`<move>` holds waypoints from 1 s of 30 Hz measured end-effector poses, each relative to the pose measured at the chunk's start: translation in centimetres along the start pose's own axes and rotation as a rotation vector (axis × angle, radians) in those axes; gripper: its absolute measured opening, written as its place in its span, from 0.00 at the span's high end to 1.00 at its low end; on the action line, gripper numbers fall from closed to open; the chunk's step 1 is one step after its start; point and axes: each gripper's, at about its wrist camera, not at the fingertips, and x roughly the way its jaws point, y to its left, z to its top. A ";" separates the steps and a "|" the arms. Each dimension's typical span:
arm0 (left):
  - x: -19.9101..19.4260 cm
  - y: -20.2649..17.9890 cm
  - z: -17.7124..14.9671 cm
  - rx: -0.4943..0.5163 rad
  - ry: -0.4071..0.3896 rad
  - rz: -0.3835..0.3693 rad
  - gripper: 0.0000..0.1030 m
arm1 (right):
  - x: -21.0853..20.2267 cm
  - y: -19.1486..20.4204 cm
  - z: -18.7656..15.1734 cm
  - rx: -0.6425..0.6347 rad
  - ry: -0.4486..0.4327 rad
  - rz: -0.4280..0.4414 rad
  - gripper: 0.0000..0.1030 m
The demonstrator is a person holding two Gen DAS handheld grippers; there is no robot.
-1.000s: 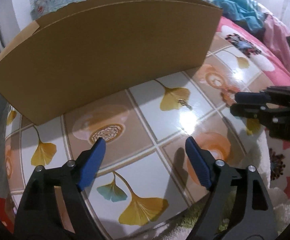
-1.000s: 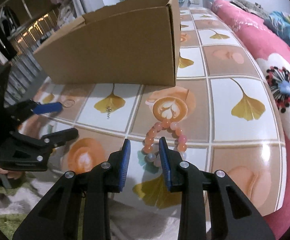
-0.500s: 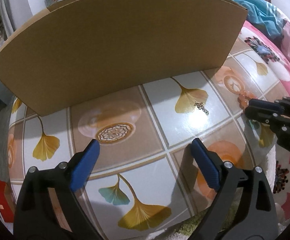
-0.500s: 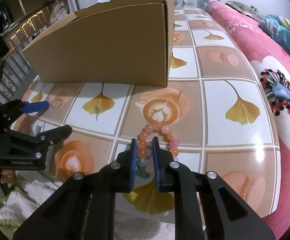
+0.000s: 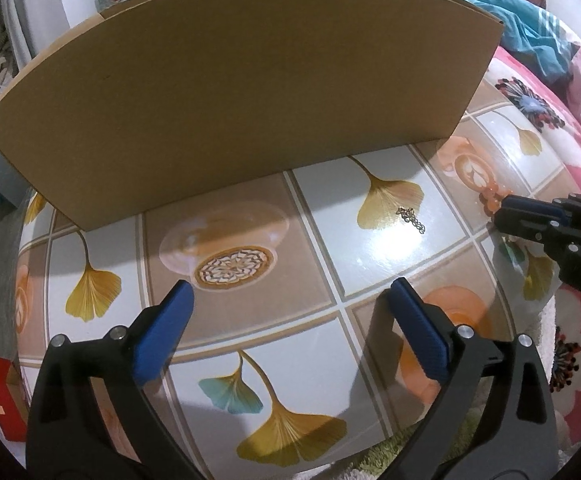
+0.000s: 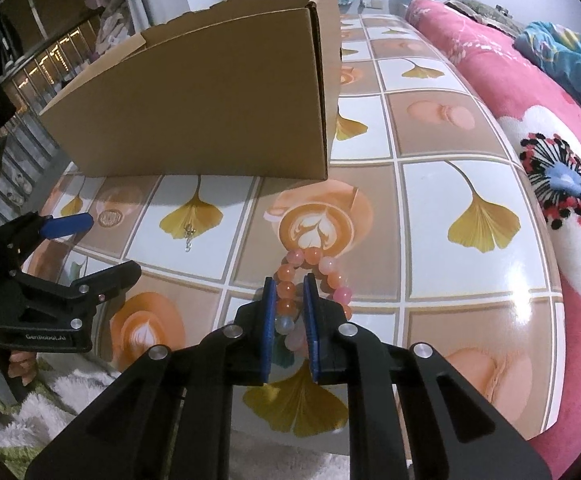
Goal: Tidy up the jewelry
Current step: 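Close the right tool on the pink bead bracelet, then close the left tool on the last gold earring while the right tool holds the pink bracelet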
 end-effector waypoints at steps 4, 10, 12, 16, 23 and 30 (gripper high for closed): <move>-0.2 0.3 -0.4 0.008 -0.016 -0.004 0.08 | -0.1 -0.3 -0.1 0.014 -0.001 0.009 0.86; -0.4 0.8 -0.6 0.011 -0.021 -0.007 0.08 | -0.4 -0.5 -0.3 0.009 0.003 0.013 0.85; -0.4 0.7 -0.6 0.011 -0.021 -0.006 0.08 | -0.3 -0.5 -0.4 0.007 0.003 0.014 0.85; -0.5 0.8 -0.7 0.011 -0.022 -0.006 0.08 | -0.1 -0.3 -0.1 -0.004 0.002 0.021 0.85; -0.6 1.0 -0.9 0.013 -0.033 -0.004 0.08 | 0.4 1.0 0.3 -0.079 -0.008 -0.043 0.89; -1.3 1.1 -1.0 0.063 -0.094 -0.051 0.08 | 0.4 -0.4 0.4 0.018 -0.016 0.032 0.90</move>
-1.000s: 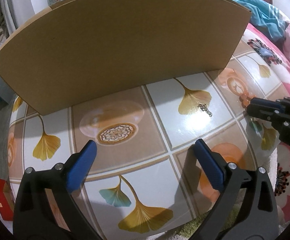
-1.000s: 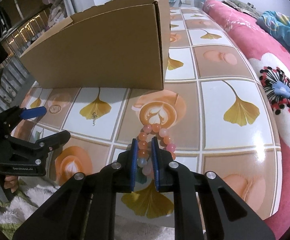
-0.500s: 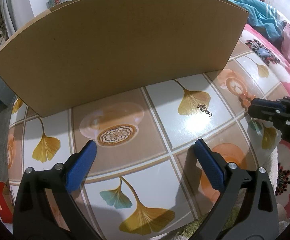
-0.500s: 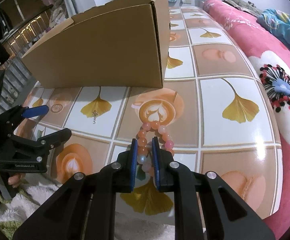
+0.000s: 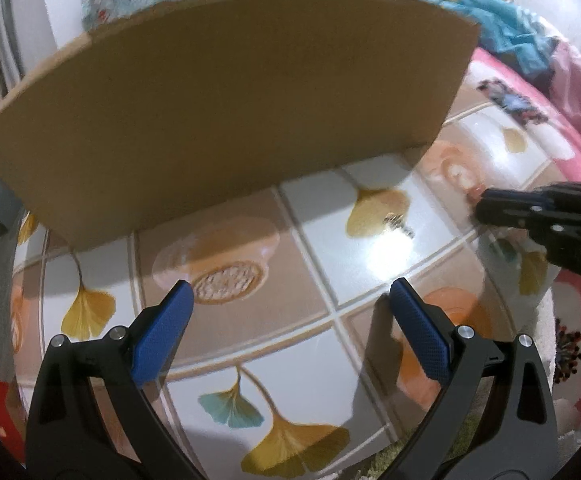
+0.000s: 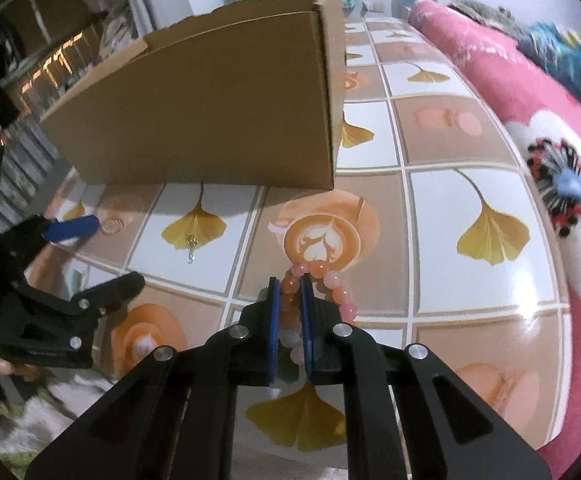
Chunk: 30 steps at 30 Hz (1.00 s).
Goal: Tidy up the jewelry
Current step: 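Close the left tool on the last gold earring while the right tool holds the pink bracelet, then carry the gold earring with the left tool while the right tool carries the pink bracelet toward the box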
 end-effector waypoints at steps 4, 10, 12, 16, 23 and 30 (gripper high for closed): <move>-1.0 -0.8 0.4 0.050 -0.088 -0.077 0.11 | 0.0 -0.6 0.0 0.041 -0.004 0.036 0.90; -0.6 -2.3 0.9 0.134 -0.105 -0.184 0.49 | 0.0 -0.5 -0.3 0.048 -0.016 0.044 0.90; -0.2 -2.8 0.9 0.139 -0.089 -0.212 0.57 | 0.0 -0.6 -0.3 0.053 -0.020 0.052 0.90; 0.3 -3.6 1.4 0.149 -0.070 -0.220 0.73 | -0.1 -0.9 -0.4 0.059 -0.026 0.064 0.90; 1.4 -4.8 2.0 0.192 -0.073 -0.160 0.92 | -0.1 -1.2 -0.5 0.066 -0.035 0.084 0.90; 1.3 -4.4 2.1 0.162 -0.070 -0.186 1.00 | -0.2 -1.3 -0.7 0.072 -0.043 0.092 0.90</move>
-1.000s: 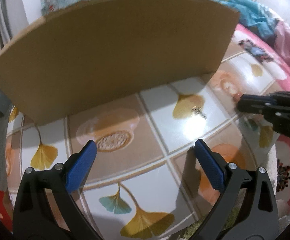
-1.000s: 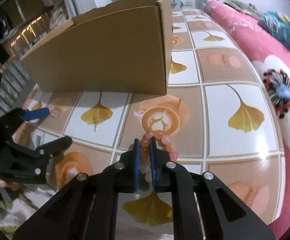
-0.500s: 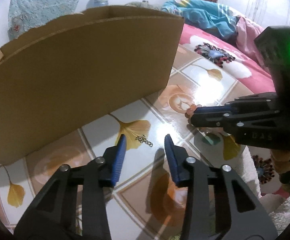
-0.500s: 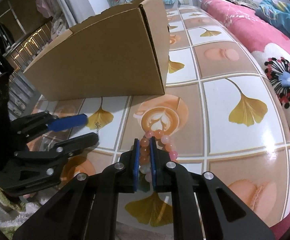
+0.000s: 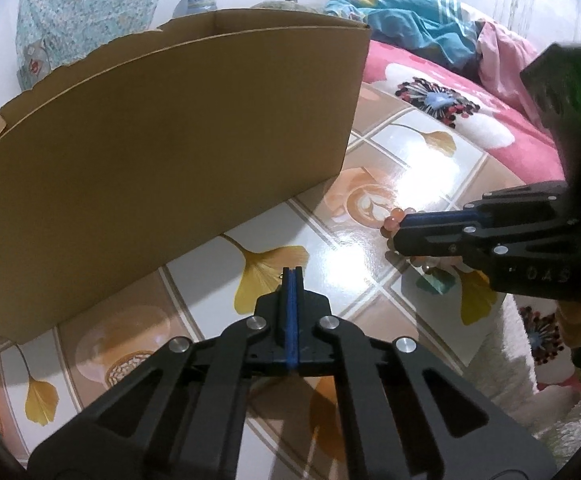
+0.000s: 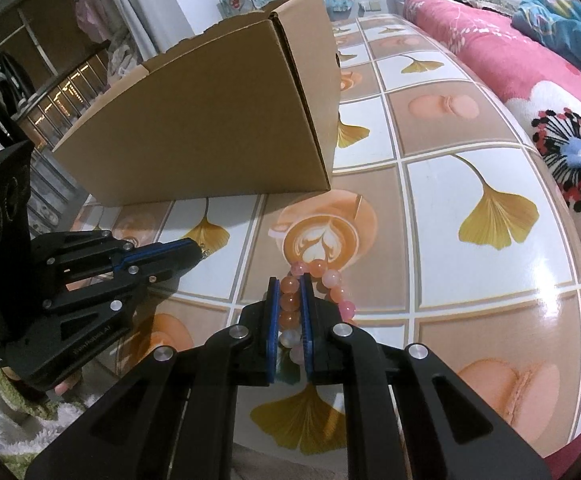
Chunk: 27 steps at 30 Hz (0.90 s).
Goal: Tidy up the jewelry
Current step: 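Carry the gold earring with the left tool while the right tool carries the pink bracelet toward the box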
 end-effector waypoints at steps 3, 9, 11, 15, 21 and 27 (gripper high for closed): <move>-0.8 0.6 -0.1 -0.036 -0.012 -0.018 1.00 | 0.0 -0.1 0.0 0.009 0.000 0.007 0.90; -2.9 2.4 -0.2 -0.100 -0.056 -0.029 1.00 | -0.4 -0.8 0.0 0.058 -0.003 0.064 0.90; -3.4 2.6 -0.2 -0.109 -0.069 -0.024 1.00 | -0.8 -1.0 0.1 0.074 -0.014 0.088 0.90; -4.3 3.0 -0.2 -0.121 -0.088 -0.022 1.00 | -1.7 -1.4 0.4 0.102 -0.040 0.123 0.90; -5.8 2.8 -0.2 -0.111 -0.119 -0.014 1.00 | -3.4 -2.3 0.7 0.164 -0.094 0.198 0.90; -6.1 2.7 -0.4 -0.121 -0.111 0.014 1.00 | -4.5 -2.6 0.7 0.189 -0.130 0.233 0.90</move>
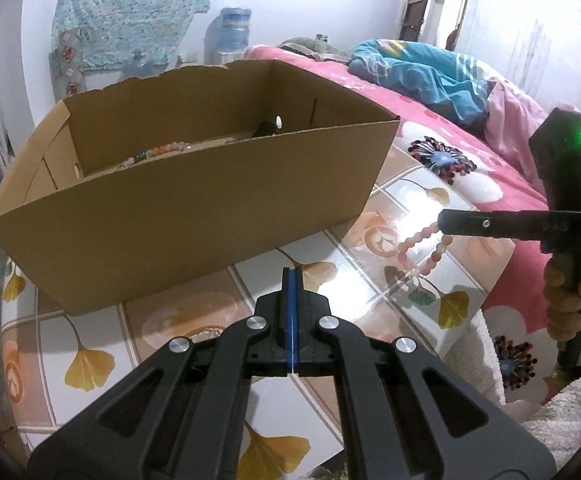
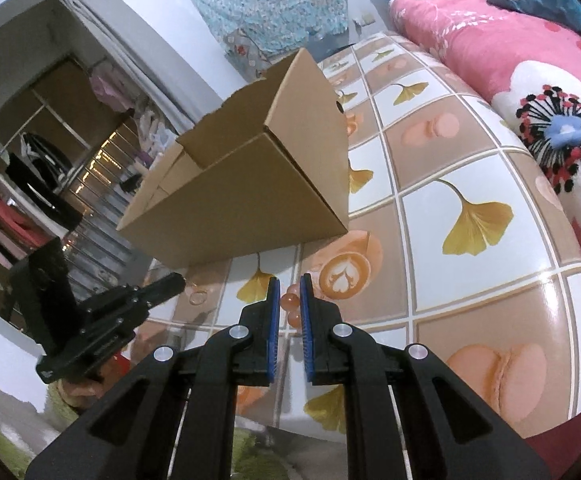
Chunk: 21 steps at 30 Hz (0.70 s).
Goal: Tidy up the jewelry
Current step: 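Carry the gold earring with the left tool while the right tool carries the pink bracelet toward the box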
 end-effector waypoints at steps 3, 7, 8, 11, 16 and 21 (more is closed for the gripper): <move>0.1 0.1 -0.2 -0.007 0.018 0.024 1.00 | -0.3 0.1 0.0 0.000 -0.008 0.009 0.90; 0.2 0.3 -0.4 -0.015 0.041 0.065 1.00 | -0.4 0.3 0.2 0.002 -0.018 0.022 0.90; 0.2 0.4 -0.4 -0.013 0.042 0.076 1.00 | -0.4 0.4 0.2 0.003 -0.020 0.027 0.90; 0.0 0.5 -0.5 -0.012 0.049 0.101 1.00 | -0.5 0.6 0.3 0.003 -0.025 0.040 0.90; -0.1 0.7 -0.6 -0.007 0.059 0.138 1.00 | -0.5 1.1 0.6 -0.007 -0.033 0.053 0.90; -0.3 0.9 -0.5 -0.004 0.056 0.172 1.00 | -0.3 1.6 0.7 -0.015 -0.035 0.063 0.90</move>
